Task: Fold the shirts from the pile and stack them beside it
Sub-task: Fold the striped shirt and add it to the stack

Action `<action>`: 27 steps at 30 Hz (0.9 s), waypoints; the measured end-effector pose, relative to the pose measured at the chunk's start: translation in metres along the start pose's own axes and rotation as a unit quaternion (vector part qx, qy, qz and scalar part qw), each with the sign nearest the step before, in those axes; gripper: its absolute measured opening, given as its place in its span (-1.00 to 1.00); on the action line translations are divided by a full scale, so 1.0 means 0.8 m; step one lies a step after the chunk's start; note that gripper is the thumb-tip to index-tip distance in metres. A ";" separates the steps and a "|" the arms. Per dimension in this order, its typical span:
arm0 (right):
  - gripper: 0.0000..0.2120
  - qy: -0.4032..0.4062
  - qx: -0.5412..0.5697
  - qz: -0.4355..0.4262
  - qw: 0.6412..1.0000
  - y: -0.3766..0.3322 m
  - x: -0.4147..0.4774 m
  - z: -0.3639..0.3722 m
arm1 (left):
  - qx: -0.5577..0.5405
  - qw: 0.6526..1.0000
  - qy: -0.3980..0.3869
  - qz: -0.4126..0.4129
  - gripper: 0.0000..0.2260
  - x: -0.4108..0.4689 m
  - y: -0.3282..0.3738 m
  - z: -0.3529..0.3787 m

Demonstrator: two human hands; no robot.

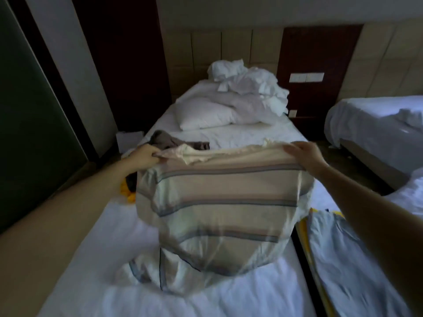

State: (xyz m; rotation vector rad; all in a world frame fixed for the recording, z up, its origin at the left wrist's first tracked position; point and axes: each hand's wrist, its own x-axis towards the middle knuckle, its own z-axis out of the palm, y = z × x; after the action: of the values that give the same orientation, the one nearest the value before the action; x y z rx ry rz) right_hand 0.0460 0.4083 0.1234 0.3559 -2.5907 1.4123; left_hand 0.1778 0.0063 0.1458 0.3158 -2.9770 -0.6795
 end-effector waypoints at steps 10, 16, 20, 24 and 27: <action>-0.77 0.227 0.027 -0.164 0.960 -0.170 0.063 -0.127 | -0.017 0.913 0.378 0.149 -0.83 0.032 0.100 -0.218; -0.71 0.136 0.021 -0.167 0.976 -0.143 -0.031 -0.122 | -0.076 0.953 0.259 0.140 -0.85 -0.072 0.075 -0.149; -0.65 -0.116 -0.095 -0.070 0.986 -0.030 -0.115 -0.081 | -0.047 0.993 -0.050 0.100 -0.91 -0.143 0.003 -0.029; -0.59 -0.356 -0.211 0.068 0.908 0.092 -0.209 -0.032 | -0.022 0.962 -0.269 0.028 -0.70 -0.205 -0.048 0.111; -0.67 -0.493 -0.272 0.098 0.820 0.139 -0.277 0.017 | 0.037 0.926 -0.375 -0.002 -0.73 -0.241 -0.076 0.195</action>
State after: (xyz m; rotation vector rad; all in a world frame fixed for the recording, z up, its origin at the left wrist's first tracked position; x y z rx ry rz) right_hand 0.2254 0.4832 -0.0308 0.9407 -3.7661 0.4262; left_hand 0.3596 0.0597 -0.0257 0.0647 -3.7283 -0.8427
